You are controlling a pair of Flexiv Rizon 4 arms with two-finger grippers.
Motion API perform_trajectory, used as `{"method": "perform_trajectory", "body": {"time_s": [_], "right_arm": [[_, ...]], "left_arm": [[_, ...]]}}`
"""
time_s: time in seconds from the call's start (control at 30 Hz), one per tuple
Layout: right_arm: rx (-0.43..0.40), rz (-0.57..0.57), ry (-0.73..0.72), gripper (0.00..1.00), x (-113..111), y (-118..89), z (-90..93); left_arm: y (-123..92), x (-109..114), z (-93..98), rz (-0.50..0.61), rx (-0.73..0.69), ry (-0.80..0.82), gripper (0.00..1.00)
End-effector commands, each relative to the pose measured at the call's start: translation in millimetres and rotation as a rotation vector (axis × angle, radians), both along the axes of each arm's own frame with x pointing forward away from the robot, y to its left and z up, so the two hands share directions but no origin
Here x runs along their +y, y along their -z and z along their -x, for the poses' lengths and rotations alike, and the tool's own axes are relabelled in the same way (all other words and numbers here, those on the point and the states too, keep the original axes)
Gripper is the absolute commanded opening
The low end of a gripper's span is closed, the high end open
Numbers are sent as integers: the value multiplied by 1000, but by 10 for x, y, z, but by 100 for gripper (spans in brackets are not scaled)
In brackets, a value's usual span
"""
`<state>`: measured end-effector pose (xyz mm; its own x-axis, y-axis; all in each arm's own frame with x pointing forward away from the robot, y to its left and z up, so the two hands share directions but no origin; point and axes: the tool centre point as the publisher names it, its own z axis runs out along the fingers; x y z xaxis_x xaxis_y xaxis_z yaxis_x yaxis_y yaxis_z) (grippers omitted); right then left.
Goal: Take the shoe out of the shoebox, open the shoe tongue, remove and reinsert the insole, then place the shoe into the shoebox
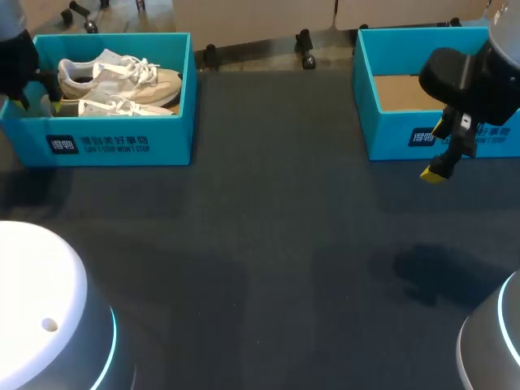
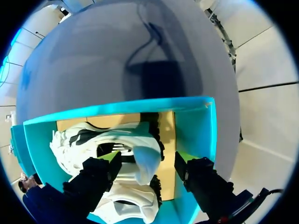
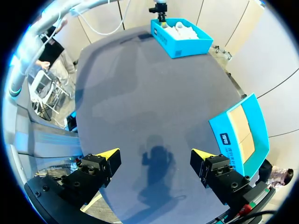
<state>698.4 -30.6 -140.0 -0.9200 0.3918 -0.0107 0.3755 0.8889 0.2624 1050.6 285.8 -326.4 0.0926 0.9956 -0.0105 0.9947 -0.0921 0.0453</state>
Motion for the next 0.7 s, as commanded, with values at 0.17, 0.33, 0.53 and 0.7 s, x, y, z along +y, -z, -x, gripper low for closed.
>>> {"method": "perform_trajectory", "body": {"time_s": [0.17, 0.33, 0.53, 0.7], "right_arm": [[4, 3, 1, 100, 15, 1, -17], [4, 3, 1, 100, 15, 1, -17], [4, 3, 1, 100, 15, 1, -17], [4, 3, 1, 100, 15, 1, -17]], "left_arm": [[149, 4, -96, 1, -3, -14, 62], [222, 20, -128, -4, -14, -24, 59], [326, 23, -178, -5, -12, -30, 67], [413, 21, -169, -9, -8, -19, 65]]}}
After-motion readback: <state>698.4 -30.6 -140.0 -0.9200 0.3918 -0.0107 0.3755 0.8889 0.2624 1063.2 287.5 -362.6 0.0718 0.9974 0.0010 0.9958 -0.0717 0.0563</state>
